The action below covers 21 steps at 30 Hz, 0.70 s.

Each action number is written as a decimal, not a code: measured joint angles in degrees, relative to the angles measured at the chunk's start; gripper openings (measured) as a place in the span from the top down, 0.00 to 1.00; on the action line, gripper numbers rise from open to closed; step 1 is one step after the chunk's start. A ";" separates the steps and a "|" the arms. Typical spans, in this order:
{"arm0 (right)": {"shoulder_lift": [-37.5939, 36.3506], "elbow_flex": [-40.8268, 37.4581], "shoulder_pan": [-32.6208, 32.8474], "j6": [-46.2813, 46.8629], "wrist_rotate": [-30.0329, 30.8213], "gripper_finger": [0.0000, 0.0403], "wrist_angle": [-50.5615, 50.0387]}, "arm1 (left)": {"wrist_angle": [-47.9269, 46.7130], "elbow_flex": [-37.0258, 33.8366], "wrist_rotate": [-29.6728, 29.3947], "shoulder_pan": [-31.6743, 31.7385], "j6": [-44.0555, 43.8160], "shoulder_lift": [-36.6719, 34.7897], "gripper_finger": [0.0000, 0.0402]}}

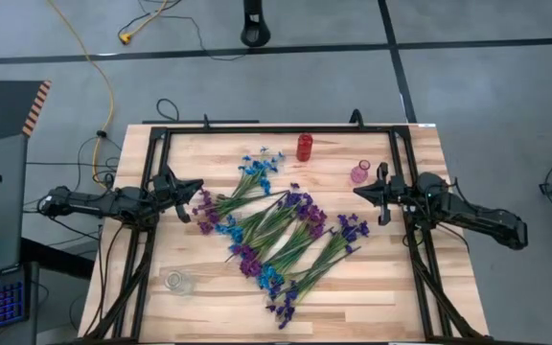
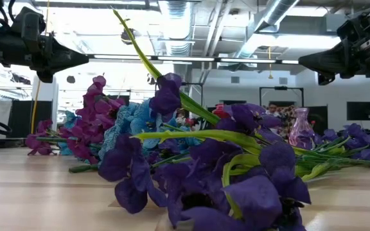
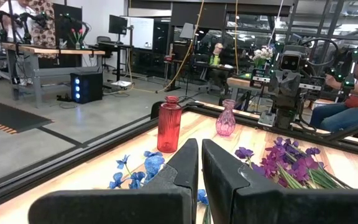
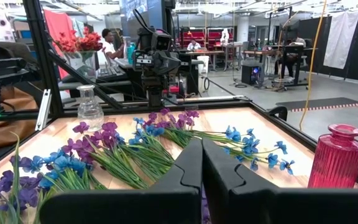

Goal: Sort flowers into vase by color
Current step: Put the top blue flowers into the red vase

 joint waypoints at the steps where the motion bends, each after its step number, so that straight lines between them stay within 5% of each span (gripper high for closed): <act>1: -0.01 0.00 -0.01 0.00 0.00 0.93 0.05 | 0.00 0.00 0.00 0.00 -0.02 -0.01 0.98; 13: -0.01 0.00 0.00 1.89 -0.01 0.92 0.34 | -0.02 0.00 0.00 0.00 0.39 0.00 0.96; 21: -0.02 0.00 -0.02 10.03 -0.01 0.76 0.45 | 0.00 -0.02 -2.79 0.02 -2.69 -0.02 0.76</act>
